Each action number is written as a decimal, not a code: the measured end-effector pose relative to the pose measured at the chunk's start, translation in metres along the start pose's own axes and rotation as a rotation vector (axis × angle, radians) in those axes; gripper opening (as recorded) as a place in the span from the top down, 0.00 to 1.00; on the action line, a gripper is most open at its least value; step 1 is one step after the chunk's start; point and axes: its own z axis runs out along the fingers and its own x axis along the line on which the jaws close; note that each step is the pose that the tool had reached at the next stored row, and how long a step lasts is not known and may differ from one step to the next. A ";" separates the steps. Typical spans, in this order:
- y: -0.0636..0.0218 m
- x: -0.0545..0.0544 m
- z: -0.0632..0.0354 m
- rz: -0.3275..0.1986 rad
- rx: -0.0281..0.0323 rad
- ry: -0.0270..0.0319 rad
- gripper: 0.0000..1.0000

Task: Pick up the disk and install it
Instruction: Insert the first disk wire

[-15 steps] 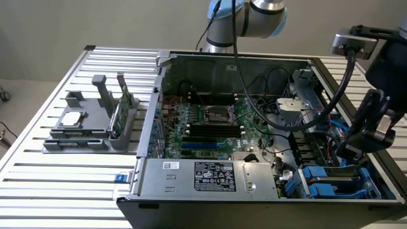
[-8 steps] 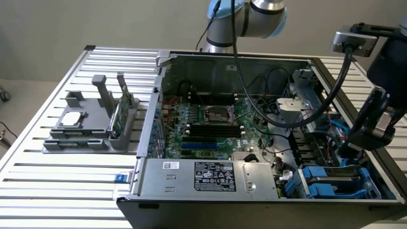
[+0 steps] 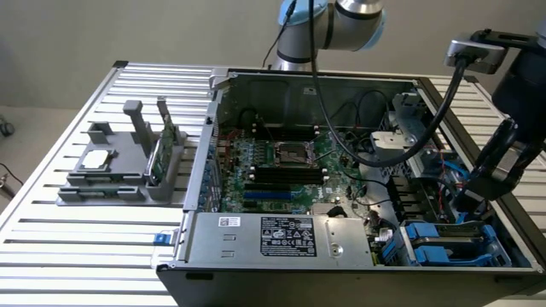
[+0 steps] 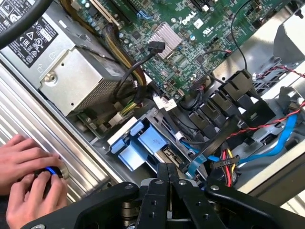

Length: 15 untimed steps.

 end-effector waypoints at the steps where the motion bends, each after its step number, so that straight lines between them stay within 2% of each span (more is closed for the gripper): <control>1: 0.0000 0.000 0.0000 0.011 -0.0012 -0.0004 0.89; 6: 0.0000 0.000 0.0001 0.073 -0.0083 -0.0004 0.89; 15: 0.0000 0.000 0.0001 0.201 -0.0231 0.0066 0.89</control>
